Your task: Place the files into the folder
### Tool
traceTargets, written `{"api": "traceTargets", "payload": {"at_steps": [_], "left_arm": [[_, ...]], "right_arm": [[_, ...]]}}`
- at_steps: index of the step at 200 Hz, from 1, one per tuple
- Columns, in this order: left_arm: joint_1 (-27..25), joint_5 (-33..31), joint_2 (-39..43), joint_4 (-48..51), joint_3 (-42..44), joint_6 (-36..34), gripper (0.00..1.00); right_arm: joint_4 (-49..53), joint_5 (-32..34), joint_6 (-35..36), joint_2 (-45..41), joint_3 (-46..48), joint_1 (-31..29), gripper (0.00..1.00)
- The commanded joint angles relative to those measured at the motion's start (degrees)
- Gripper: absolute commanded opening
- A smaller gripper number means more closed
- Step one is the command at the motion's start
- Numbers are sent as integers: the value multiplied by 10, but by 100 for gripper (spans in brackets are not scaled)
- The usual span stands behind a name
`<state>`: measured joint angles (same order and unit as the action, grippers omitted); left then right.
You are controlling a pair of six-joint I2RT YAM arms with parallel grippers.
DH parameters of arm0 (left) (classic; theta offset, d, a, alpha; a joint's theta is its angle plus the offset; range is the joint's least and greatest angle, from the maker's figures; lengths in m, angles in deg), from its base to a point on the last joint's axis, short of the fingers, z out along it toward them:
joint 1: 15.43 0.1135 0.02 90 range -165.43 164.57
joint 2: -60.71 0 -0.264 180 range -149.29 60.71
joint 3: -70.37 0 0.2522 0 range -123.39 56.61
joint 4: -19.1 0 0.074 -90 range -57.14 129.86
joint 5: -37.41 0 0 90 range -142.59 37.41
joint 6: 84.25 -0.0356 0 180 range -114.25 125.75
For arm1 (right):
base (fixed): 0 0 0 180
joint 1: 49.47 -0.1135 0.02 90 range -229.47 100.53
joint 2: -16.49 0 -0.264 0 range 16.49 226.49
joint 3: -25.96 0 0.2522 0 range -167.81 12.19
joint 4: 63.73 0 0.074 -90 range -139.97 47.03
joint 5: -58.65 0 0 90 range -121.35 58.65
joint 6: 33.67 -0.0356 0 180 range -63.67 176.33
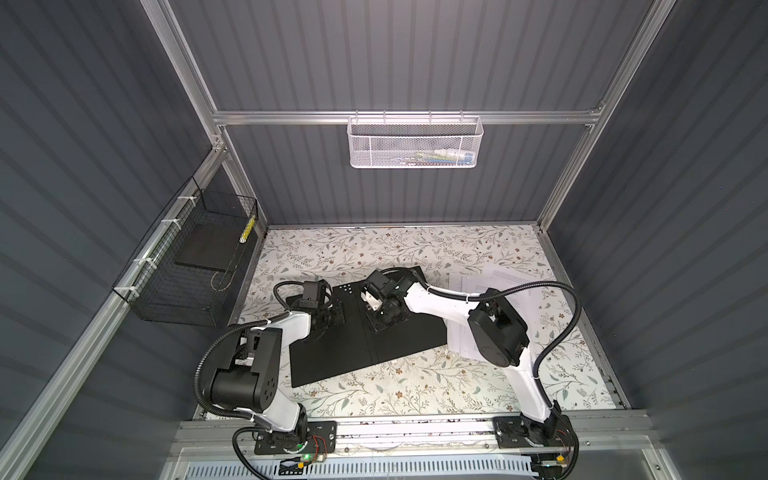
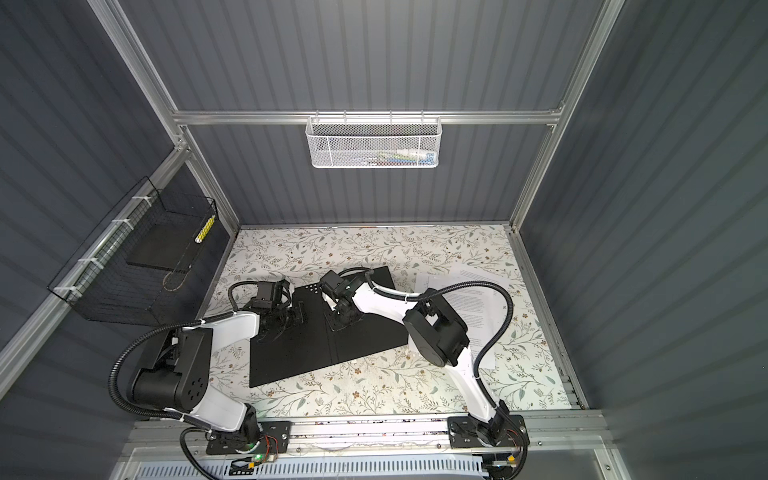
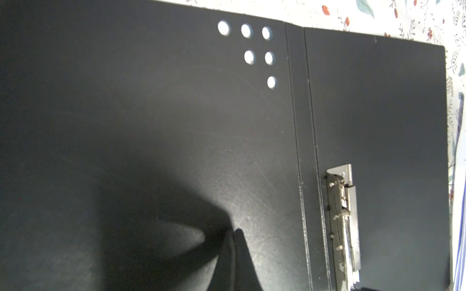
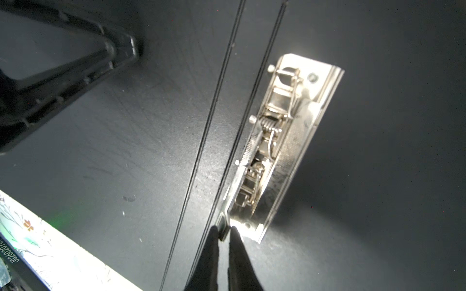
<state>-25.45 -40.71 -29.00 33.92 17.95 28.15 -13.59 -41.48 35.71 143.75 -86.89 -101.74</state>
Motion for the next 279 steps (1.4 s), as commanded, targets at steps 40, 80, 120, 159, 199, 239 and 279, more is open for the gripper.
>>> {"api": "traceTargets", "payload": {"at_steps": [40,80,120,159,199,239,279], "left_arm": [[2,2,-30,56,7,-16,0],[2,3,-32,56,6,-16,0],[2,3,-31,56,6,-16,0],[1,3,-32,56,6,-16,0],[2,3,-34,57,6,-16,0],[2,3,-34,57,5,-16,0],[1,3,-35,57,4,-16,0]], "right_arm": [[23,34,-12,27,-36,4,11],[28,20,-8,36,-42,3,13],[33,26,-6,33,-38,4,11],[27,35,-7,19,-22,3,10],[37,40,-5,25,-24,3,9],[66,70,9,39,-35,-3,8],[79,70,12,55,-53,-6,8]]}}
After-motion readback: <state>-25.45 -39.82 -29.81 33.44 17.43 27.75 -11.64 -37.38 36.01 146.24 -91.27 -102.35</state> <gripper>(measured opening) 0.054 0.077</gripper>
